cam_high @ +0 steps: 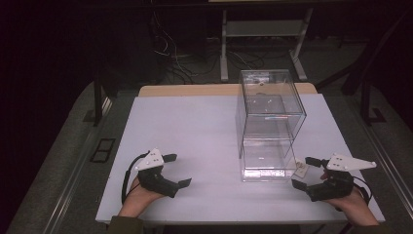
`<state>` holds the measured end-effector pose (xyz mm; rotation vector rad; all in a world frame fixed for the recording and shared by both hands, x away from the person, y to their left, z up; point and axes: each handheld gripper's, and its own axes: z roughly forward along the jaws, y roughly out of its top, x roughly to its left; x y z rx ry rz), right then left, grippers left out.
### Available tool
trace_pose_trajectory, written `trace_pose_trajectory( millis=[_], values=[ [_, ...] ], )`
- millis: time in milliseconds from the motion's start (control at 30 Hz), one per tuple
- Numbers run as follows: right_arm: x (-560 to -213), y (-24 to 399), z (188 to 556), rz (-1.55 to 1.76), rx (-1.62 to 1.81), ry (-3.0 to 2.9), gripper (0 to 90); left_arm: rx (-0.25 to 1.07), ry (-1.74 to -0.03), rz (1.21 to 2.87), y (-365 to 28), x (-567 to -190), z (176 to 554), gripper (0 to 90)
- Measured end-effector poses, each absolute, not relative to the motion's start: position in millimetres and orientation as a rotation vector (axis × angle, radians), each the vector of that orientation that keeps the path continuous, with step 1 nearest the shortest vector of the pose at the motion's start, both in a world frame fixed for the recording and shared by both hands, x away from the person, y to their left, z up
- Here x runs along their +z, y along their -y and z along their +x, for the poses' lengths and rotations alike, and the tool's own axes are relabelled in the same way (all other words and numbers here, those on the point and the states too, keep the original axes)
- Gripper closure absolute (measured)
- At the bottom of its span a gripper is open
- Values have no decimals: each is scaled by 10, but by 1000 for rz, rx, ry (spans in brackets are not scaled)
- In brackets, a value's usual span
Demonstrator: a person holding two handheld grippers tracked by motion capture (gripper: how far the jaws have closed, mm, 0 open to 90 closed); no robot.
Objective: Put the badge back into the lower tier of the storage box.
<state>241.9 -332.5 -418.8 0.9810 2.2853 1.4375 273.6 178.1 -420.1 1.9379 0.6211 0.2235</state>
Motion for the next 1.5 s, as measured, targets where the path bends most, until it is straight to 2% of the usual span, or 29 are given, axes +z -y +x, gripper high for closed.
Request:
trace_pose_trajectory(
  millis=[1500],
  values=[
    [-4276,3712,2562,1074,1392,-2286,31,219,-622,1929,-1799,-4207,2745,0]
  ],
)
